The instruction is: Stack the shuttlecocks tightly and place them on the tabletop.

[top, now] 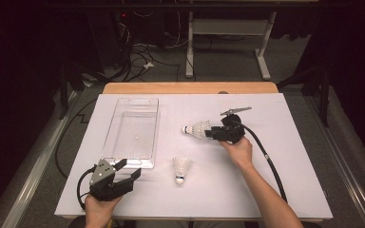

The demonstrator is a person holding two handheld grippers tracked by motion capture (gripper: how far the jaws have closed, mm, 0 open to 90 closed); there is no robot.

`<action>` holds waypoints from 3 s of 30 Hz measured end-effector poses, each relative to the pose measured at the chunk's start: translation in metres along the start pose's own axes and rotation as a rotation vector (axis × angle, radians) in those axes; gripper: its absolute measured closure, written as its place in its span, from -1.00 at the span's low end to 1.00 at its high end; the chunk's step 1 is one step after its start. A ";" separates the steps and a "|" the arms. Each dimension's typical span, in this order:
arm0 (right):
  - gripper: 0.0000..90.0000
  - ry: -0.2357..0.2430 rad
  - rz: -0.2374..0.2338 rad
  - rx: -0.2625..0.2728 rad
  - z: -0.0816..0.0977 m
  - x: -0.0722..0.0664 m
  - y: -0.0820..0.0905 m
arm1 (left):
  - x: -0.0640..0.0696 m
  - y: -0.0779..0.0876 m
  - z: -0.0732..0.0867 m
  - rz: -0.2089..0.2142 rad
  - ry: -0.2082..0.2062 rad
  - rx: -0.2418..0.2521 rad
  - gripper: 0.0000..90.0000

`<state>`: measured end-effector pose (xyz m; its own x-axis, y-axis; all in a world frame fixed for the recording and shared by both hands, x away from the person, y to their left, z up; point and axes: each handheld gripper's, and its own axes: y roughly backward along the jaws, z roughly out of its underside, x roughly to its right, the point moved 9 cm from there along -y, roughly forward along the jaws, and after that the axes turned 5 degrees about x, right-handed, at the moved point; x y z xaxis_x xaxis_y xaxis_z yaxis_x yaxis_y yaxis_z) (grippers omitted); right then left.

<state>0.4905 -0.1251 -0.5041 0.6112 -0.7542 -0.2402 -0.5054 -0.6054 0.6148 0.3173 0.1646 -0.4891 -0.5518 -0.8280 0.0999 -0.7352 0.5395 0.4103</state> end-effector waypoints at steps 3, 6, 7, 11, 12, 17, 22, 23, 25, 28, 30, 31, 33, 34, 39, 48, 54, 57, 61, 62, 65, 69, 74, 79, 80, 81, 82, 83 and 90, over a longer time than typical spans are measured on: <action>0.29 0.010 0.002 -0.003 0.001 0.000 0.002 | 0.000 0.000 0.000 0.000 0.000 0.000 -0.18; 0.28 0.022 0.005 0.002 0.001 0.000 0.004 | 0.000 0.000 0.000 0.000 0.000 0.000 -0.18; 0.28 0.018 0.005 0.002 0.002 0.000 0.004 | 0.000 0.000 0.000 0.000 0.000 0.000 -0.18; 0.26 0.031 0.008 0.000 0.005 0.000 0.007 | 0.000 0.000 0.000 -0.002 -0.001 0.001 -0.18; 0.25 0.027 0.009 -0.001 0.005 0.000 0.007 | -0.001 0.000 0.000 -0.003 0.000 0.001 -0.18; 0.20 0.042 0.011 0.003 0.007 0.001 0.013 | -0.001 0.000 0.000 -0.004 0.001 -0.001 -0.18; 0.12 0.071 0.007 0.005 0.006 -0.005 0.019 | -0.001 0.000 0.000 -0.005 0.006 0.002 -0.18; 0.09 0.079 0.007 0.002 0.006 -0.008 0.020 | -0.001 0.000 0.000 -0.005 0.006 0.002 -0.18; 0.07 0.092 -0.003 0.004 0.006 -0.013 0.022 | -0.001 0.001 0.000 -0.005 0.006 0.002 -0.18; 0.04 0.109 -0.012 0.002 0.006 -0.018 0.025 | -0.001 0.001 0.000 -0.006 0.007 0.004 -0.18; 0.01 0.122 -0.024 -0.002 0.006 -0.026 0.027 | -0.001 0.001 0.000 -0.006 0.008 0.005 -0.18; 0.00 0.125 -0.026 -0.002 0.007 -0.027 0.028 | -0.002 0.001 0.000 -0.007 0.009 0.005 -0.18; 0.00 0.136 -0.034 -0.010 0.008 -0.030 0.028 | -0.002 0.001 0.000 -0.007 0.009 0.005 -0.18; 0.00 0.135 -0.035 -0.013 0.009 -0.031 0.029 | -0.001 0.001 0.000 -0.006 0.009 0.005 -0.18; 0.00 0.149 -0.050 -0.020 0.010 -0.037 0.031 | -0.001 0.001 0.000 -0.007 0.008 0.004 -0.18; 0.01 0.175 -0.080 -0.032 0.015 -0.050 0.032 | -0.002 0.001 0.000 -0.010 0.010 0.006 -0.18; 0.01 0.198 -0.099 -0.054 0.021 -0.060 0.032 | -0.002 0.001 0.000 -0.009 0.010 0.006 -0.18; 0.02 0.216 -0.115 -0.049 0.021 -0.065 0.033 | -0.002 0.001 -0.001 -0.010 0.010 0.006 -0.18; 0.02 0.233 -0.136 -0.052 0.021 -0.074 0.034 | -0.002 0.001 -0.001 -0.011 0.010 0.006 -0.18; 0.02 0.241 -0.141 -0.053 0.021 -0.076 0.034 | -0.002 0.001 0.000 -0.011 0.010 0.006 -0.18; 0.03 0.251 -0.156 -0.061 0.022 -0.083 0.033 | -0.002 0.001 -0.001 -0.011 0.009 0.006 -0.18; 0.03 0.260 -0.177 -0.075 0.023 -0.092 0.031 | -0.001 0.001 -0.001 -0.010 0.009 0.007 -0.18; 0.03 0.264 -0.197 -0.097 0.026 -0.101 0.027 | -0.001 0.001 0.000 -0.008 0.007 0.006 -0.18; 0.04 0.276 -0.213 -0.110 0.027 -0.108 0.023 | -0.001 0.001 0.000 -0.008 0.007 0.006 -0.18; 0.04 0.274 -0.215 -0.113 0.028 -0.109 0.022 | -0.001 0.001 0.000 -0.008 0.007 0.006 -0.18; 0.04 0.283 -0.219 -0.109 0.027 -0.109 0.022 | -0.001 0.001 0.000 -0.009 0.006 0.006 -0.18; 0.04 0.279 -0.223 -0.115 0.027 -0.111 0.021 | -0.001 0.001 0.000 -0.008 0.007 0.006 -0.18; 0.05 0.279 -0.228 -0.114 0.027 -0.112 0.021 | -0.001 0.001 0.000 -0.008 0.006 0.006 -0.18; 0.07 0.286 -0.242 -0.132 0.029 -0.119 0.016 | -0.001 0.001 0.000 -0.009 0.006 0.005 -0.18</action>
<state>0.3918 -0.0522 -0.4875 0.8576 -0.4811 -0.1820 -0.2550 -0.7049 0.6619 0.3172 0.1658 -0.4884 -0.5431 -0.8335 0.1017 -0.7420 0.5331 0.4064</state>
